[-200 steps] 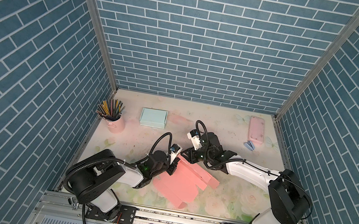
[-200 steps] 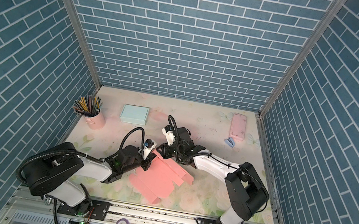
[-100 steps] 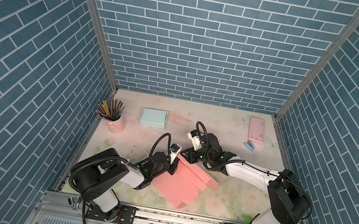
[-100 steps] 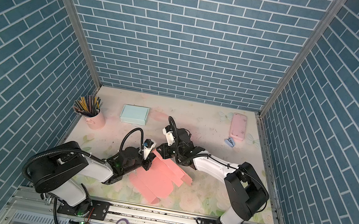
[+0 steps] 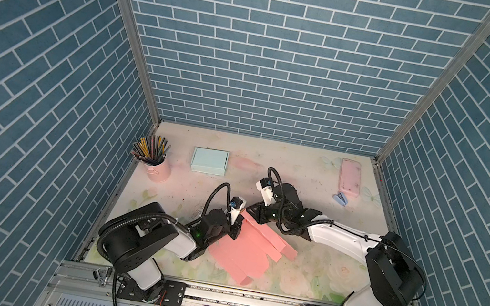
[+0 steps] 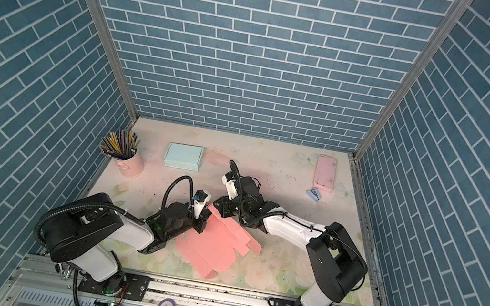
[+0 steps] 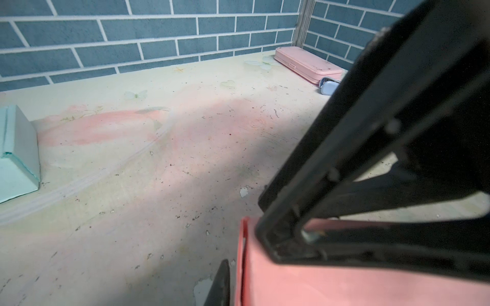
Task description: Fold the paper box
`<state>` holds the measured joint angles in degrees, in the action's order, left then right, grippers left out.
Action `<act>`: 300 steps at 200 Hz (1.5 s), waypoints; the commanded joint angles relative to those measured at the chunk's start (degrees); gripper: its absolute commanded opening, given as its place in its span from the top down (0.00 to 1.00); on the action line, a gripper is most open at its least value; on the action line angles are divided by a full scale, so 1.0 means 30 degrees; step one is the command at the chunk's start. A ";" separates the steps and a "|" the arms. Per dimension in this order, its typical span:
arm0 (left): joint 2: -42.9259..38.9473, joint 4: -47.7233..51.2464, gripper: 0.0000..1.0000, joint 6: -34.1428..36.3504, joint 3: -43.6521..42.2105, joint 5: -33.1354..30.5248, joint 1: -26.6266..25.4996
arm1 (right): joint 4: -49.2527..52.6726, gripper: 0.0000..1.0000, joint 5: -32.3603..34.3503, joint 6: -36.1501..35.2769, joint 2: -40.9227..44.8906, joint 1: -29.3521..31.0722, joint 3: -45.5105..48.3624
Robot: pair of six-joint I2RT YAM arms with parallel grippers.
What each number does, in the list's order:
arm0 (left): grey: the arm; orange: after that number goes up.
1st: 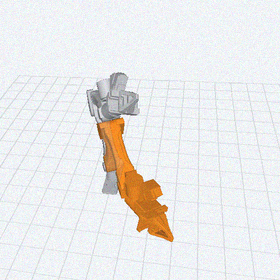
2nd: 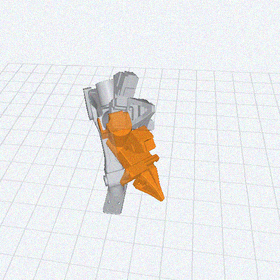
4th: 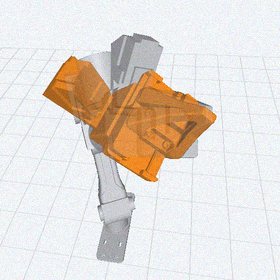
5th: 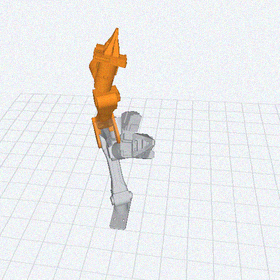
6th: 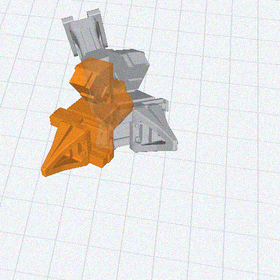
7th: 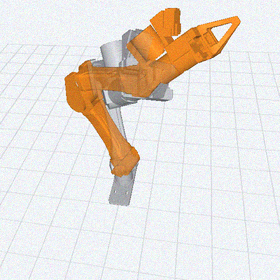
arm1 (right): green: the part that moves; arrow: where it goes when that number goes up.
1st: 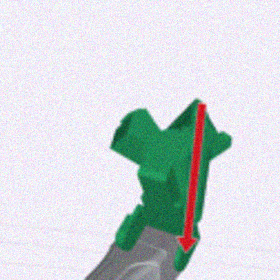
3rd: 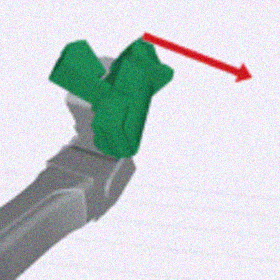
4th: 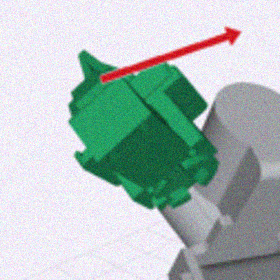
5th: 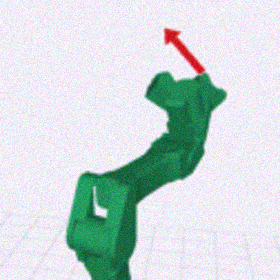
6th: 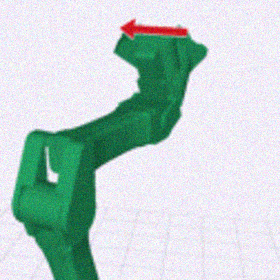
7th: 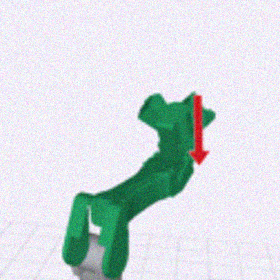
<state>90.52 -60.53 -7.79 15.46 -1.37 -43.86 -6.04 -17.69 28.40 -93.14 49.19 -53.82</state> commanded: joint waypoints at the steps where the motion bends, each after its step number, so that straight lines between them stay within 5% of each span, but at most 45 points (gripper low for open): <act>1: 0.0283 -0.0781 0.83 -0.0427 -0.0185 -0.0274 -0.0118 | 0.0926 0.78 0.0747 0.0530 0.0264 0.0141 0.0452; 45: 0.0763 -0.1112 0.83 -0.0511 -0.0477 -0.0328 -0.0147 | 0.0975 0.79 0.1062 0.0510 0.0401 0.0142 0.0787; 58: 0.0900 -0.1089 1.00 -0.0520 -0.0346 -0.0155 -0.0147 | 0.0903 0.80 0.1036 0.0549 0.0395 0.0170 0.0850; 83: 0.1116 -0.1497 1.00 -0.0548 -0.0376 0.0141 -0.0175 | 0.0924 0.80 0.1005 0.0608 0.0473 0.0255 0.0833; 137: 0.1348 -0.1718 0.73 -0.0926 -0.1063 0.0135 -0.0292 | 0.1226 0.80 0.1298 0.0550 0.0858 0.0301 0.0824; 230: 0.2857 -0.2208 0.74 -0.0948 -0.0235 -0.0283 -0.0469 | 0.0836 0.82 0.1386 0.0929 0.0931 0.0392 0.1225; 300: 0.3775 -0.2432 0.96 -0.0917 0.0427 -0.0403 -0.0469 | 0.0489 0.83 0.1528 0.1269 0.1095 0.0443 0.1651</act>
<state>101.25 -66.15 -9.89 16.23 -1.72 -44.99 -8.25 -14.48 30.13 -90.83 50.09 -50.85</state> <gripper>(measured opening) 0.081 0.171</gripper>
